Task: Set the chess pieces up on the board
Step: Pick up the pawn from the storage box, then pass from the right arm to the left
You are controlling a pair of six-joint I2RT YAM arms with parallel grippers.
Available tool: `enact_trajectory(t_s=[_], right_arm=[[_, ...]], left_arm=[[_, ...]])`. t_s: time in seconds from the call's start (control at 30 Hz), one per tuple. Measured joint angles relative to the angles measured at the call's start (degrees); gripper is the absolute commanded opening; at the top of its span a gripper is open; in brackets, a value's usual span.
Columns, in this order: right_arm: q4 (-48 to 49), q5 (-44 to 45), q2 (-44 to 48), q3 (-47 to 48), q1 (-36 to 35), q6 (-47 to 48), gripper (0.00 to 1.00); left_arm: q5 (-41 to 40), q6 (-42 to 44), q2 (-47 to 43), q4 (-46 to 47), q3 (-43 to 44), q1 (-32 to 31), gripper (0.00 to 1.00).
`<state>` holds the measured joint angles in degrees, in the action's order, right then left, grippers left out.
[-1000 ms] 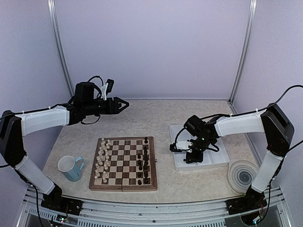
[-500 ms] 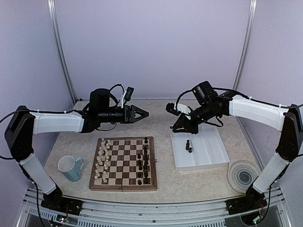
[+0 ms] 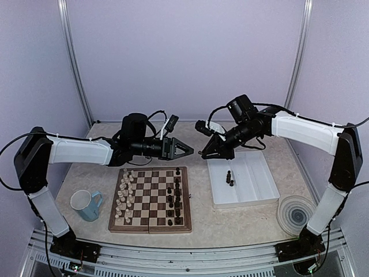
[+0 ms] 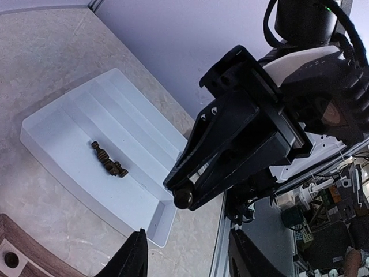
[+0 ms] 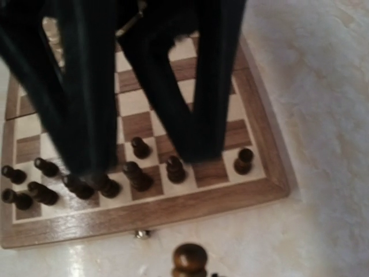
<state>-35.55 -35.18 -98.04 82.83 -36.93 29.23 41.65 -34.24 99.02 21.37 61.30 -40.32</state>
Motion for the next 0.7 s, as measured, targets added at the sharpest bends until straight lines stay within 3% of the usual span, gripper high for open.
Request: enact_trajectory(t_s=[0.33,0.7], right_arm=[[-1.42,-0.85,-1.46,2.47,-2.56,0.02,0.07],[-1.55,-0.85,-2.64,2.95,-3.37,0.02,0.07]], left_arm=[[1.49,0.48,1.42,-0.9,1.11,-0.98,0.39],[2.56,1.31,2.43,-1.97,1.18,-1.25,0.21]])
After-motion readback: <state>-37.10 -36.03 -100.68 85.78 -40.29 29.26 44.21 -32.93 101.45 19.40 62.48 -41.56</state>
